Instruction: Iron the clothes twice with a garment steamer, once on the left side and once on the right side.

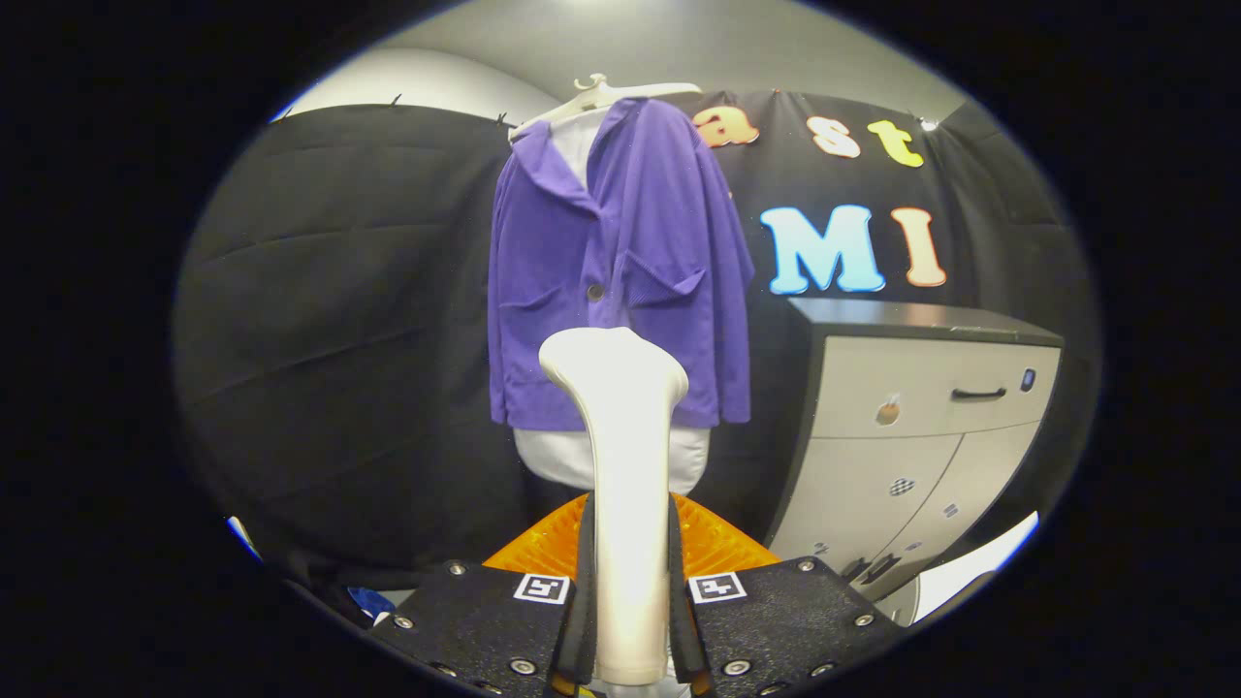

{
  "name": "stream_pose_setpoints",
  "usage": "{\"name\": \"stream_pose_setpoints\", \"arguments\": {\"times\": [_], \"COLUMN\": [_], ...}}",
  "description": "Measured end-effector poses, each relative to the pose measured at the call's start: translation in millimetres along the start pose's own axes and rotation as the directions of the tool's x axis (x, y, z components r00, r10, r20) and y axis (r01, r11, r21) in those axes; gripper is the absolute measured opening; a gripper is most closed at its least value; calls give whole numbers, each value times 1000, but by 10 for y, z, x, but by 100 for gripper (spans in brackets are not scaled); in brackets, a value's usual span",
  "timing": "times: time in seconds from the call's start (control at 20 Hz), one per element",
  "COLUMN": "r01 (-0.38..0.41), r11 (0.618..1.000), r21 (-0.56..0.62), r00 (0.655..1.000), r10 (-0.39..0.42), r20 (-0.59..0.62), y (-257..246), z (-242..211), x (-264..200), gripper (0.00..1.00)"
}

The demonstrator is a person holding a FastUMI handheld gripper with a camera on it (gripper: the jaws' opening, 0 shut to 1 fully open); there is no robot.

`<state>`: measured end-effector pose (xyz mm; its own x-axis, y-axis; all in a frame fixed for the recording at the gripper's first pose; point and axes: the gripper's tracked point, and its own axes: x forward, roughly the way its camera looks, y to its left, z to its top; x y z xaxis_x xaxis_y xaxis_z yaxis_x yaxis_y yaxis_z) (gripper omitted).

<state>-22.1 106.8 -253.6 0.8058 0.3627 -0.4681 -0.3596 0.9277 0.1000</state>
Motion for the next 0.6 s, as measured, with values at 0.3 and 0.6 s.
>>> {"name": "stream_pose_setpoints", "arguments": {"times": [0.3,0.6], "r01": [107,203], "r11": [993,977], "r21": [47,67], "r00": [988,961], "r10": [-111,-212], "r20": [103,179], "y": [-616,-1138], "z": [552,861], "x": [-469,-735], "gripper": [30,30]}}
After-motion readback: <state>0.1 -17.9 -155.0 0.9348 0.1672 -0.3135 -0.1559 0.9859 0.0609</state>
